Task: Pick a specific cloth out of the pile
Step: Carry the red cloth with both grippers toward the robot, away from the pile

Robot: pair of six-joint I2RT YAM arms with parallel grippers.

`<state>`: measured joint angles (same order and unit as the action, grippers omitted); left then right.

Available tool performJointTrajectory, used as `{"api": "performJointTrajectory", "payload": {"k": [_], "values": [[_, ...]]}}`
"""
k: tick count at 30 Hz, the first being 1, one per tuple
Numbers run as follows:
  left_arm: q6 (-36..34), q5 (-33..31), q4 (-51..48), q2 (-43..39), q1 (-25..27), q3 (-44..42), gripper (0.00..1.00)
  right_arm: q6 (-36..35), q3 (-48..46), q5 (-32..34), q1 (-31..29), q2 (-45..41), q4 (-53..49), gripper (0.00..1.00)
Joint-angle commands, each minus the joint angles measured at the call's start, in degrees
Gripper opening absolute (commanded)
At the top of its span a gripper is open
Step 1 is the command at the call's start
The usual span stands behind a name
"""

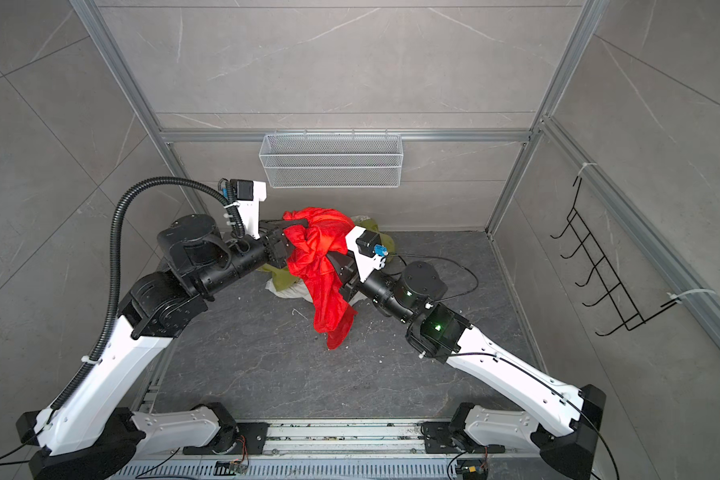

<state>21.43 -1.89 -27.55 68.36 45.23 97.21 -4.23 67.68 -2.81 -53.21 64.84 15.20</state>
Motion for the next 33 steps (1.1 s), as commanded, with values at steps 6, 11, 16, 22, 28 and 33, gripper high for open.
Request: {"api": "performJointTrajectory", "payload": {"k": [6,11,16,22,28,33], "values": [[-1.6,-6.2,-1.6,-4.7,6.0,-4.9,0.0,-3.1,-2.7,1.8,-6.0,-6.3,-7.2,0.0],[0.2,-8.1,-2.5,-7.0,8.8,-8.8,0.0,-3.6,-4.6,5.0,-10.3,-8.8,-11.1,0.0],[2.2,-8.7,-3.6,-9.0,9.6,-11.9,0.0,-3.0,-6.1,6.8,-13.5,-10.5,-14.1,0.0],[4.4,-8.8,-4.2,-10.4,9.9,-15.0,0.0,-1.1,-9.2,7.9,-15.7,-10.9,-14.3,0.0],[6.8,-8.7,-4.2,-11.4,9.9,-19.0,0.0,0.8,-12.4,10.1,-16.3,-11.1,-13.5,0.0],[8.7,-9.1,-5.1,-12.4,9.9,-22.0,0.0,3.0,-15.1,10.7,-16.3,-11.0,-13.3,0.0]]}}
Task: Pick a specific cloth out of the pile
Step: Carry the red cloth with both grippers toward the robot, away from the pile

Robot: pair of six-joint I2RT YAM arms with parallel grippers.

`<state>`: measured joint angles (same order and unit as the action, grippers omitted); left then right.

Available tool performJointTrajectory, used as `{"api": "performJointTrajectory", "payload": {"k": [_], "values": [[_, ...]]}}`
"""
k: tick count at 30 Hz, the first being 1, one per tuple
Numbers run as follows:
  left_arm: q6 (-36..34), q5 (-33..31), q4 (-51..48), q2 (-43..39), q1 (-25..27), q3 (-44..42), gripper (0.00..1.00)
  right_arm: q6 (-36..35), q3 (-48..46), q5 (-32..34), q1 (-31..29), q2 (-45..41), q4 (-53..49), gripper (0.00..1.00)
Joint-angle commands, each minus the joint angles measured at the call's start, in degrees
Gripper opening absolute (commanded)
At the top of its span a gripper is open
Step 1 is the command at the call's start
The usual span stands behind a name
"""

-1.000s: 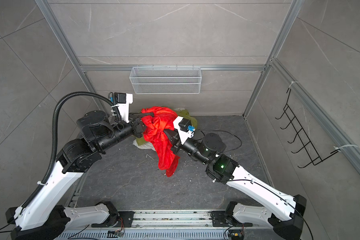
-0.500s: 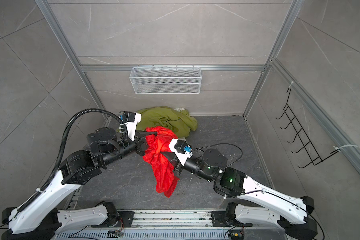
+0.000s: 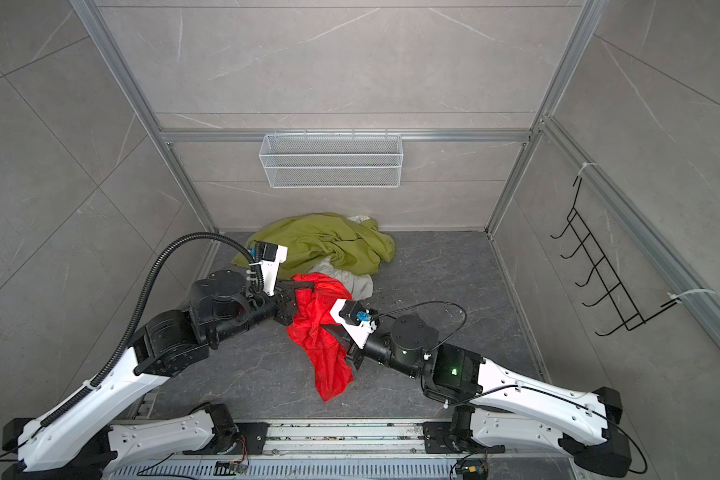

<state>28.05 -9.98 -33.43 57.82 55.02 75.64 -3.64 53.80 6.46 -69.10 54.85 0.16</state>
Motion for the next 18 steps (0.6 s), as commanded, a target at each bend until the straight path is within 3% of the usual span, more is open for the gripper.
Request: {"api": "performJointTrajectory", "payload": {"k": [1,18], "values": [[2.5,-1.0,0.6,-2.0,0.1,-1.1,0.0,3.0,-1.7,1.7,-0.4,-1.0,1.8,0.0],[7.9,1.7,2.5,-0.8,0.1,-11.4,0.0,9.4,-10.4,3.8,-0.4,0.1,7.6,0.0]]}}
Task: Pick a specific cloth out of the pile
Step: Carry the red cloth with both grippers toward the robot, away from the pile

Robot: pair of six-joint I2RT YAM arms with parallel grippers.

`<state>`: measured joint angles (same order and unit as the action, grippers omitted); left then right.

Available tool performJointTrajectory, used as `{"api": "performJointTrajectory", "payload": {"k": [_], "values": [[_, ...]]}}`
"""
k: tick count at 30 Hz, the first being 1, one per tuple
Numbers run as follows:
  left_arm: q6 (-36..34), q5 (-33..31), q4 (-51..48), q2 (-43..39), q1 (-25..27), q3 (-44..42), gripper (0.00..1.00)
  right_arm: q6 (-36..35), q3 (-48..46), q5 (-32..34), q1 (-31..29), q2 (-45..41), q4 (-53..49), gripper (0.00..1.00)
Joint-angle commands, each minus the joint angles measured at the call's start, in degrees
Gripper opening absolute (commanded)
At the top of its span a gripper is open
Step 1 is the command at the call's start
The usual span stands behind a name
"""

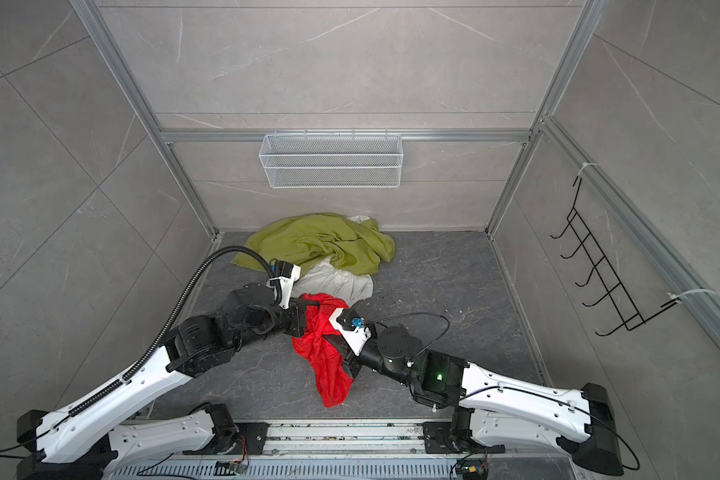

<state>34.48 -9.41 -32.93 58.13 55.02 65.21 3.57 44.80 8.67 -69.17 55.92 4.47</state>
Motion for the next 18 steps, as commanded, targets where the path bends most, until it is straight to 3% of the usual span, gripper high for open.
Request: {"api": "performJointTrajectory", "payload": {"k": [1,18], "values": [[1.6,1.1,2.2,-1.2,0.1,-1.4,0.0,2.5,-2.0,1.8,-0.3,-1.1,3.5,0.0],[4.3,1.5,5.6,-0.1,0.1,-8.0,0.0,3.9,-5.6,3.9,-0.3,-0.1,0.7,0.0]]}}
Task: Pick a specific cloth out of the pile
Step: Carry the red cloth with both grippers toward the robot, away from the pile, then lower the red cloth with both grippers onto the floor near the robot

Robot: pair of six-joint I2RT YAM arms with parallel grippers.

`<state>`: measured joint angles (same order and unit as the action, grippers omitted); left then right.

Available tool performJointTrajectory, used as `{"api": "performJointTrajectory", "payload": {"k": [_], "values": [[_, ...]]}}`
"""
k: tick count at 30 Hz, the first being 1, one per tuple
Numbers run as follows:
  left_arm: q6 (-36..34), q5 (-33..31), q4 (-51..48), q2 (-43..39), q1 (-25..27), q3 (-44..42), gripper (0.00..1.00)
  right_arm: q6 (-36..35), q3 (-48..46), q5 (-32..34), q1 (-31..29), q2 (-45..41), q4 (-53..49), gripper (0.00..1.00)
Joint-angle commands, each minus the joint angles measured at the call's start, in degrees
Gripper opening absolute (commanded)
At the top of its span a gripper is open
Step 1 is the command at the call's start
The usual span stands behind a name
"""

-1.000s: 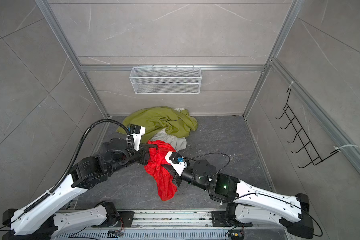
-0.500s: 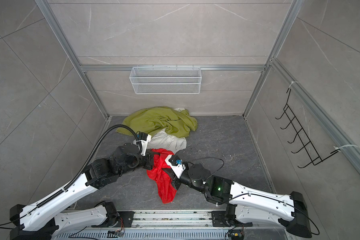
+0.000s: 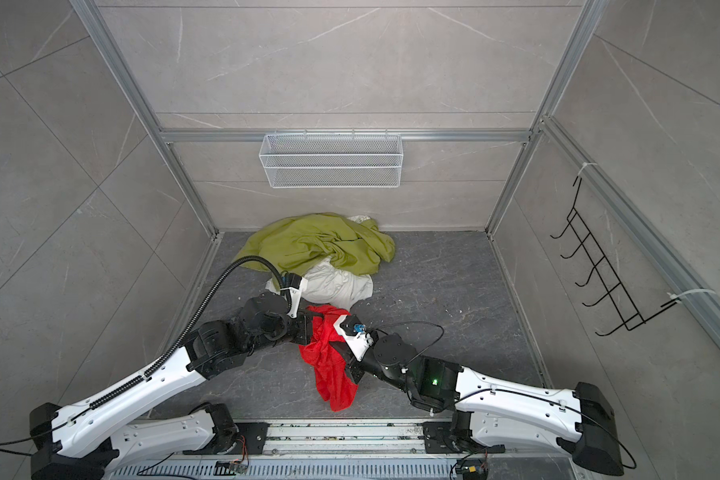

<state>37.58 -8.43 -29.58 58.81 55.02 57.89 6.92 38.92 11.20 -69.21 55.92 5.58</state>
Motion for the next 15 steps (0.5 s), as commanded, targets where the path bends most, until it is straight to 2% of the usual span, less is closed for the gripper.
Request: {"api": "performJointTrajectory", "payload": {"k": [1,7,15], "values": [[1.5,0.3,2.2,-0.9,0.1,-1.1,0.0,0.3,0.6,1.5,-0.3,-0.1,-1.5,0.0],[2.7,-1.8,1.7,-2.5,0.1,-3.5,0.0,-0.6,0.4,2.4,-0.3,-0.4,-4.4,0.0],[4.3,-4.6,0.9,-4.1,0.0,-7.3,0.0,-5.6,-0.2,6.4,0.0,0.8,-5.7,0.0]]}}
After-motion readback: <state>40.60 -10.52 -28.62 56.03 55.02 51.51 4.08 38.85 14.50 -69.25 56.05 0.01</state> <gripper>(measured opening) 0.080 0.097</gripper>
